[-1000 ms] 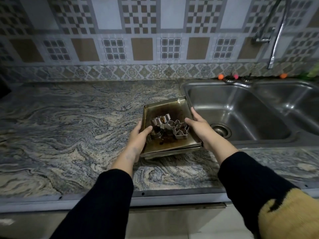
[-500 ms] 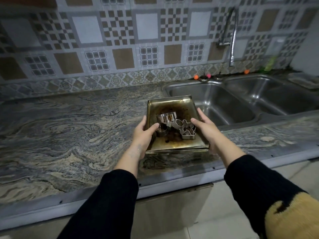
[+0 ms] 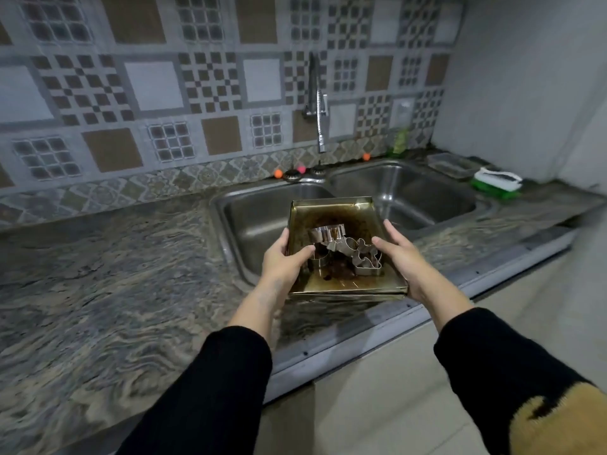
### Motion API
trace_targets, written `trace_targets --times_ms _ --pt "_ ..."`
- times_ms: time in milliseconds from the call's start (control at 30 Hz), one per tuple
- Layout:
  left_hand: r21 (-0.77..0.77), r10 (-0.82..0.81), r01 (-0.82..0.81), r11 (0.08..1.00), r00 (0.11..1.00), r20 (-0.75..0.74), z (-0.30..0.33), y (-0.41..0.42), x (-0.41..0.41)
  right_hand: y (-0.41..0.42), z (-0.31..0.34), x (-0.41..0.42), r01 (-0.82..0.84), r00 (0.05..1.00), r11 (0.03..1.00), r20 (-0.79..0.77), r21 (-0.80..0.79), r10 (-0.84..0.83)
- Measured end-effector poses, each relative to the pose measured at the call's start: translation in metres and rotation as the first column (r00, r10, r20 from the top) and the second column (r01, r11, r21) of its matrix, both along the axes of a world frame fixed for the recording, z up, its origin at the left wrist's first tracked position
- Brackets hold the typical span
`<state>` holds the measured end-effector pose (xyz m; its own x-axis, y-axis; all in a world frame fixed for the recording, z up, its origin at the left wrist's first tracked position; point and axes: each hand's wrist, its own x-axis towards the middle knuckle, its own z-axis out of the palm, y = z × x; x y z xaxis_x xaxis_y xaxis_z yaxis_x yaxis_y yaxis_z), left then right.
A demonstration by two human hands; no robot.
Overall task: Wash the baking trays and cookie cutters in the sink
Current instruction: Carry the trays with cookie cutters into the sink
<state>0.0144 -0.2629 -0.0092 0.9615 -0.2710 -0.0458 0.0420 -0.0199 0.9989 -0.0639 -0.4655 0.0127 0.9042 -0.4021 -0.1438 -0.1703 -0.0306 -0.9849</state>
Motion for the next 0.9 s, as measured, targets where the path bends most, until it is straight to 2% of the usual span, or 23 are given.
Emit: trace_targets --times_ms 300,667,900 --pt "-0.032 -0.040 0.039 0.999 0.999 -0.030 0.010 -0.173 0.023 -0.174 0.011 0.022 0.047 0.999 0.999 -0.009 0.023 -0.046" --pt "0.030 -0.065 0.067 0.997 0.997 -0.042 0.006 -0.302 0.094 -0.302 0.000 0.101 0.094 0.994 0.996 -0.054 0.009 -0.094" --pt "0.004 -0.013 0.014 1.000 0.988 -0.154 -0.016 -0.370 0.172 -0.367 -0.009 0.183 0.093 0.988 0.994 -0.117 -0.053 -0.098"
